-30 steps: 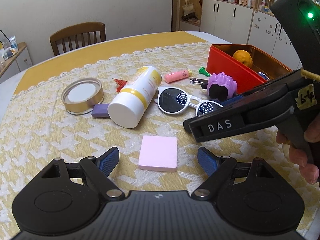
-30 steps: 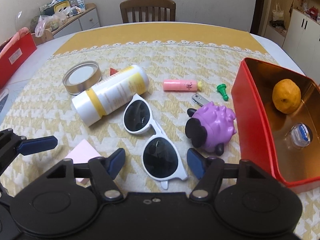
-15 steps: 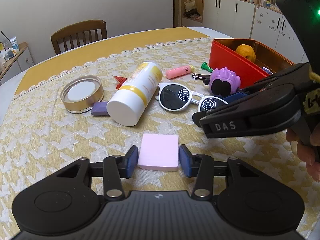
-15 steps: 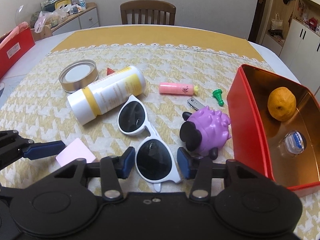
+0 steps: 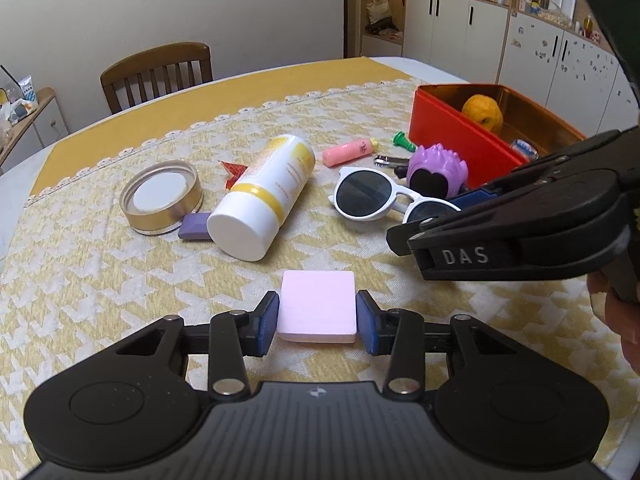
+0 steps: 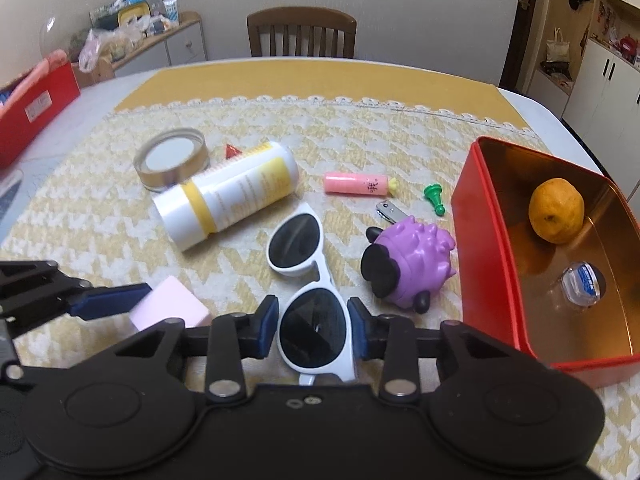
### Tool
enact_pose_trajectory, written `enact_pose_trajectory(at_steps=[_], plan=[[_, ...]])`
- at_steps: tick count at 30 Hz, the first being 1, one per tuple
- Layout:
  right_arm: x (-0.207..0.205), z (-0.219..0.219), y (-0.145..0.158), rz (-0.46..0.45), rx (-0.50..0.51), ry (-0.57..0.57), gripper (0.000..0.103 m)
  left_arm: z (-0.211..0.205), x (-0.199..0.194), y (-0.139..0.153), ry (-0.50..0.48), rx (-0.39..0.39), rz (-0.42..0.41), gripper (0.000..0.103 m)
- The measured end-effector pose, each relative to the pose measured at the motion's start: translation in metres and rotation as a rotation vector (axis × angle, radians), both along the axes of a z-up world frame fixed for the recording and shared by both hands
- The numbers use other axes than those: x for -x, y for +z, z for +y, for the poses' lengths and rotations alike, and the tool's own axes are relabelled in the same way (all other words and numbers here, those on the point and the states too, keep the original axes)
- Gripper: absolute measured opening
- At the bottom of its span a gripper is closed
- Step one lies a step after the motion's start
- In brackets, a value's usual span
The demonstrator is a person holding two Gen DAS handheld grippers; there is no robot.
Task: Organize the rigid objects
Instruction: 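Grasp the pink sticky-note pad with the left tool while the right tool grasps the white sunglasses, then carry the pink pad in the left tool while the right tool carries the sunglasses over the red box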
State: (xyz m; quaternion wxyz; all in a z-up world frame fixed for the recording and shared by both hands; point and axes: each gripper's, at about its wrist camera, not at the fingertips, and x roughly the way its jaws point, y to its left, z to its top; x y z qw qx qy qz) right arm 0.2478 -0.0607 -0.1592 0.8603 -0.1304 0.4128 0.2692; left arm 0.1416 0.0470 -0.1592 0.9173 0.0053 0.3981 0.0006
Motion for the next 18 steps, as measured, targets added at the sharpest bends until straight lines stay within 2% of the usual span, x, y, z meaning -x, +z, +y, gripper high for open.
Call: enact_pose_trajectory(at_steps=[8,18], plan=[[0.012,-0.015,0.021,-0.001,-0.071,-0.004,0.036,0.001,0.003,0.02,0.031,0.04,-0.01,0.04],[0.021,-0.038,0.064,-0.038,-0.135,-0.013,0.036,-0.014,0.002,0.065,0.012,0.06,-0.075,0.041]])
